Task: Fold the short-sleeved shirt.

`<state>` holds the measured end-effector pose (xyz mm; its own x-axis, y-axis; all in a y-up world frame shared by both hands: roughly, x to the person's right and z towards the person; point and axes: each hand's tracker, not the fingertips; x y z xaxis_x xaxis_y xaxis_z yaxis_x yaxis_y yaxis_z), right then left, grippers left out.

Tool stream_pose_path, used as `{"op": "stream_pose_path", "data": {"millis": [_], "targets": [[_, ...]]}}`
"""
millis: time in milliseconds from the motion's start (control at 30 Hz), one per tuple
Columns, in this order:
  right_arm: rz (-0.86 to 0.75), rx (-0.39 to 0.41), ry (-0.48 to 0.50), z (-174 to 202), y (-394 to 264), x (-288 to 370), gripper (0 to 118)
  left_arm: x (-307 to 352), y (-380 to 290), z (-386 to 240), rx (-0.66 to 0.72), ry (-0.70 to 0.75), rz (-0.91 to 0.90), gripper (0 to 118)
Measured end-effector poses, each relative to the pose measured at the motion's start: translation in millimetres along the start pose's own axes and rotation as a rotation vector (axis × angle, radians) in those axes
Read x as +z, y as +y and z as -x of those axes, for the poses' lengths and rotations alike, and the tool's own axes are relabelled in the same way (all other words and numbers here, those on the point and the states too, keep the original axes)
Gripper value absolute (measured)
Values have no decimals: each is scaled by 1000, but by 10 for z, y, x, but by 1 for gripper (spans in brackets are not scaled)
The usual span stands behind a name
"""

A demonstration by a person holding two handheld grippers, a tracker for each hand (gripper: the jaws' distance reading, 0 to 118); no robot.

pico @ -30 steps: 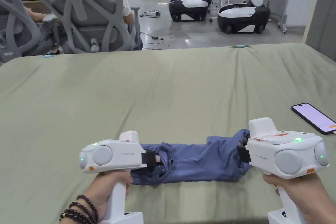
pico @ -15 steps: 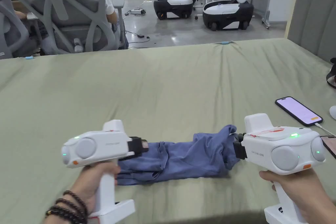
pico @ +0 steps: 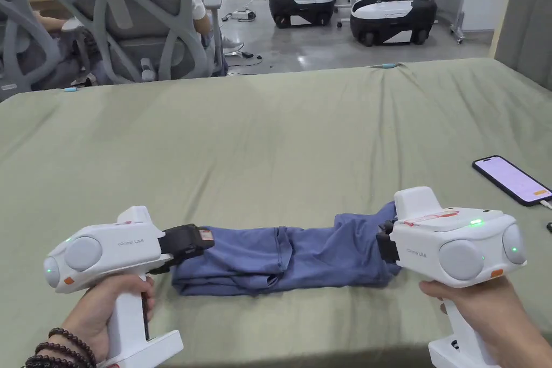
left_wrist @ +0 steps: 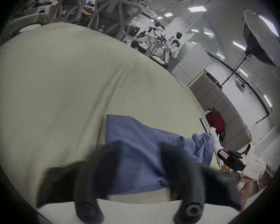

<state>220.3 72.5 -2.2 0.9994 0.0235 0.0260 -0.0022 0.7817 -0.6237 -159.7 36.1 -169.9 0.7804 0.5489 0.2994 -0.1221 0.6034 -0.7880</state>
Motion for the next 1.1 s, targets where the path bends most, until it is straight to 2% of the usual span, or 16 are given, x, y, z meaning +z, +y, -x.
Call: {"op": "stream_pose_path", "data": {"millis": [33,67,133,300,400,500,600,733,833,933,1100], "targets": [[4,3,-2,-10,-14,8,0,-55,-14,2,9,6,4,87],[7,7,-5,-27,-31,19,0,-108,-27,-4,21,10,2,90],[13,8,-17,-75,-58,33,0,-204,-45,-31,32,30,13,89],[19,-9,-43,-172,-83,63,0,-179,-140,-212,-116,95,27,88],[14,-19,-40,-173,-87,83,0,-138,-134,-247,-148,137,16,76],[15,-15,-37,-158,-92,77,0,-48,-145,-153,-117,145,-7,62],[16,-15,-27,-132,-99,65,0,17,-142,-61,-90,132,-25,62],[22,-16,-19,-98,-108,30,0,26,-154,-64,-125,189,-2,63],[23,-18,-13,-96,-120,16,0,-46,-196,-182,-135,211,8,57],[26,-20,-15,-97,-129,18,0,-190,-210,-197,-115,192,25,28],[25,-22,-25,-137,-126,51,0,-129,-97,-39,-108,171,-15,19]]}}
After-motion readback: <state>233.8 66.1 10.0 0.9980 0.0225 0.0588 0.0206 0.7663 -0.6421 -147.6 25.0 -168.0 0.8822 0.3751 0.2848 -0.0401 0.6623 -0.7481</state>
